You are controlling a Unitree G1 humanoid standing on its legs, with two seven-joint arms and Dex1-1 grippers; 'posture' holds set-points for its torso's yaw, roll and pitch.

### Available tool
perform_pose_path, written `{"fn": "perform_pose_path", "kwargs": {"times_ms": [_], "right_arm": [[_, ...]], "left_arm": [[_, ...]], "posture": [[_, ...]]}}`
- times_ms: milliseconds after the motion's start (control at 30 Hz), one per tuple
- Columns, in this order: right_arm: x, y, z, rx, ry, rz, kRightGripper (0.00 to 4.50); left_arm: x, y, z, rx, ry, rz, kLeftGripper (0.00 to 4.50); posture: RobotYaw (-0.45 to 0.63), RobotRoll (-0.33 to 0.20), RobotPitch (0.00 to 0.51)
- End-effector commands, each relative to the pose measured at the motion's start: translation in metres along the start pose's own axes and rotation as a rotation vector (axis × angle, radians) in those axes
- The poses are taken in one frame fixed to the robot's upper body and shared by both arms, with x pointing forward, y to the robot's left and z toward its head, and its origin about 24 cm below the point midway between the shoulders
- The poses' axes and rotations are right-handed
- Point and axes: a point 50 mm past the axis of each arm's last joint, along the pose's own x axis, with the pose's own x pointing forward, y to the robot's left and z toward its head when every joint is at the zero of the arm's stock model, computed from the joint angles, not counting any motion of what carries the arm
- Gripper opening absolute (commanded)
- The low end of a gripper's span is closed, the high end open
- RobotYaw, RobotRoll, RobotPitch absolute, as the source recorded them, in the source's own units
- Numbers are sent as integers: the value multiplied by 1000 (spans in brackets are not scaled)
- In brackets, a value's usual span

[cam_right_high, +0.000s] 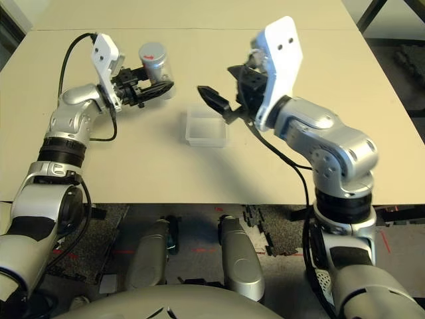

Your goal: Pour the medicine from the bottle into the box.

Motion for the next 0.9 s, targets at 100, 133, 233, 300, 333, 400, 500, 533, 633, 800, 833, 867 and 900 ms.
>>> {"fn": "perform_pose_path", "kwargs": {"times_ms": [100, 133, 233, 300, 333, 400, 500, 533, 633, 800, 833, 867, 900], "right_arm": [[21, 6, 9, -23, -31, 19, 4500], [23, 6, 10, -23, -35, 17, 4500], [29, 6, 13, -26, -50, 6, 4500], [31, 5, 14, -29, -53, 5, 4500], [31, 5, 14, -30, -54, 3, 4500], [32, 5, 14, -31, -55, 0, 4500], [33, 5, 14, -33, -57, -7, 4500], [34, 5, 14, -33, -59, -10, 4500], [35, 4, 13, -36, -62, -18, 4500], [36, 3, 14, -48, -65, -27, 4500], [36, 2, 13, -52, -62, -26, 4500], [36, 2, 13, -55, -59, -24, 4500], [36, 2, 12, -56, -58, -23, 4500]], "left_arm": [[13, -13, 3, -2, 26, -60, 2430], [15, -15, 4, -1, 26, -64, 2430], [19, -20, 7, 4, 22, -74, 2430], [21, -24, 7, 9, 23, -82, 2430], [22, -25, 8, 10, 22, -88, 2430], [23, -29, 8, 17, 23, -98, 2430], [24, -33, 6, 21, 28, -111, 2430], [24, -34, 5, 19, 30, -115, 2430], [24, -37, 4, 19, 33, -125, 2430], [24, -39, 4, 15, 33, -127, 2430], [24, -39, 5, 14, 29, -128, 2430], [24, -39, 6, 14, 26, -129, 2430], [24, -39, 7, 14, 24, -128, 2430]], "posture": [[-111, 0, 179], [-111, 0, 177], [-114, 0, 171], [-113, 0, 169], [-113, 0, 170], [-113, 0, 169], [-116, 0, 167], [-117, 0, 166], [-117, 0, 165], [-119, 0, 166], [-120, 0, 167], [-118, 0, 169], [-117, 0, 170]]}}
